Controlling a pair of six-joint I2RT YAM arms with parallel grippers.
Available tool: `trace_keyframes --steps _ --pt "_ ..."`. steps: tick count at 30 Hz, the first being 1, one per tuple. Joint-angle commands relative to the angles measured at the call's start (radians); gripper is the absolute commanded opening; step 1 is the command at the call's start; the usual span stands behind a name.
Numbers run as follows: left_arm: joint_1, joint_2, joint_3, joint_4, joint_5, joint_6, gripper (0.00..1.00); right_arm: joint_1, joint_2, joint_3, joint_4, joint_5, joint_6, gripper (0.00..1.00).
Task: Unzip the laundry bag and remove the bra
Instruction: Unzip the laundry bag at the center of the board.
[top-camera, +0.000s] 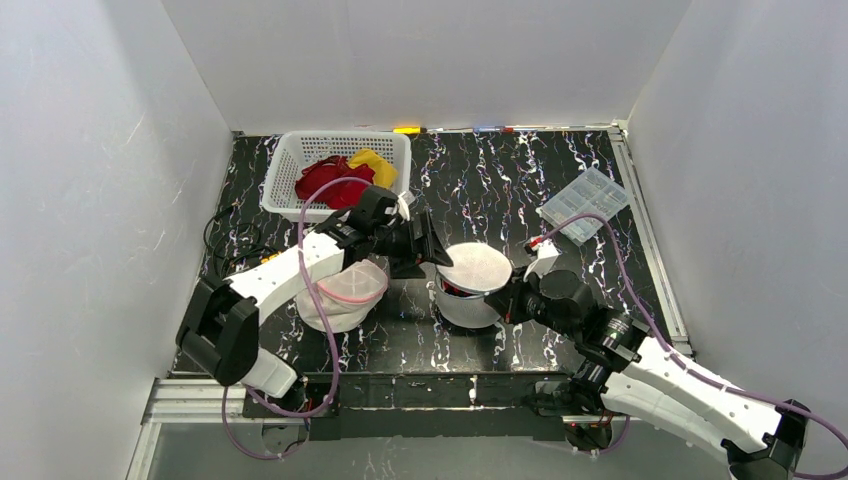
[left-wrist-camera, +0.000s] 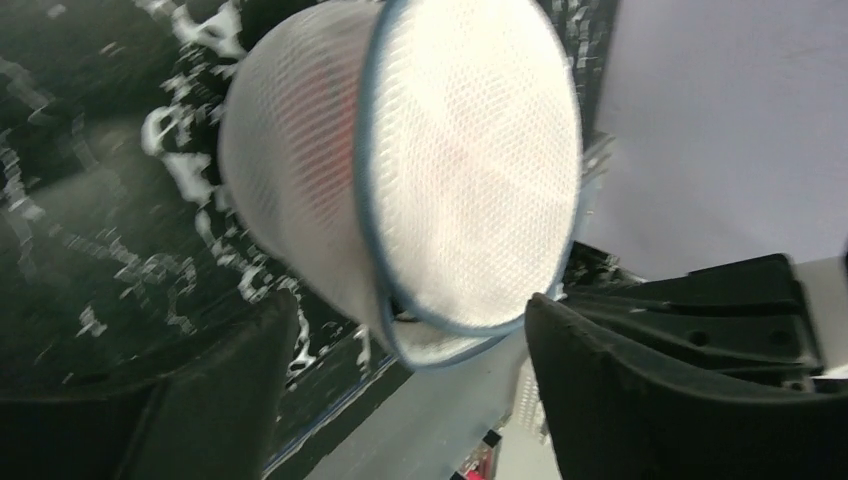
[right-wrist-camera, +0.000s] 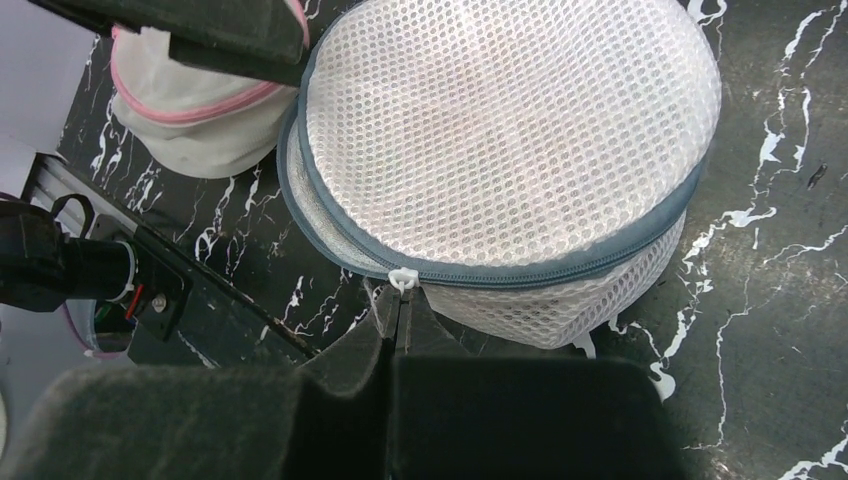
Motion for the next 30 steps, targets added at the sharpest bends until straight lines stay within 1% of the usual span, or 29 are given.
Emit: trace_keyframes --steps 1,2,3,7,9,11,14,19,23,30 --pt "0.002 -0.135 0.021 -0.285 -0.135 0.045 0.86 0.003 0.005 -0.004 0.093 -0.016 0.01 0.01" --pt "0.002 -0.172 0.001 -0.307 -0.162 0.028 0.95 0.003 0.009 -0.009 0.102 -0.021 0.014 0.01" --pt "0.001 -0.212 -0.029 -0.311 -0.182 -0.015 0.98 0.004 0.013 -0.014 0.113 -0.026 0.017 0.01" --pt "-0.025 -0.361 -0.142 -0.283 -0.242 -0.184 0.99 0.006 0.032 -0.024 0.143 -0.037 0.019 0.01" --pt "-0.087 -0.419 -0.19 -0.23 -0.298 -0.296 0.98 0.006 0.042 -0.023 0.154 -0.039 0.014 0.01" --pt "-0.156 -0.43 -0.205 -0.178 -0.356 -0.383 0.99 0.008 0.053 -0.018 0.158 -0.042 0.01 0.01" --pt "-0.226 -0.389 -0.161 -0.14 -0.438 -0.459 0.99 0.01 0.061 -0.017 0.163 -0.045 0.007 0.01" --pt "-0.271 -0.294 -0.104 -0.078 -0.512 -0.544 0.98 0.016 0.053 -0.024 0.164 -0.04 0.01 0.01" --pt "-0.282 -0.214 -0.072 -0.047 -0.514 -0.561 0.95 0.021 0.047 -0.025 0.162 -0.041 0.011 0.01" --pt "-0.292 -0.109 -0.056 0.013 -0.474 -0.563 0.83 0.029 0.04 -0.023 0.155 -0.059 0.003 0.01"
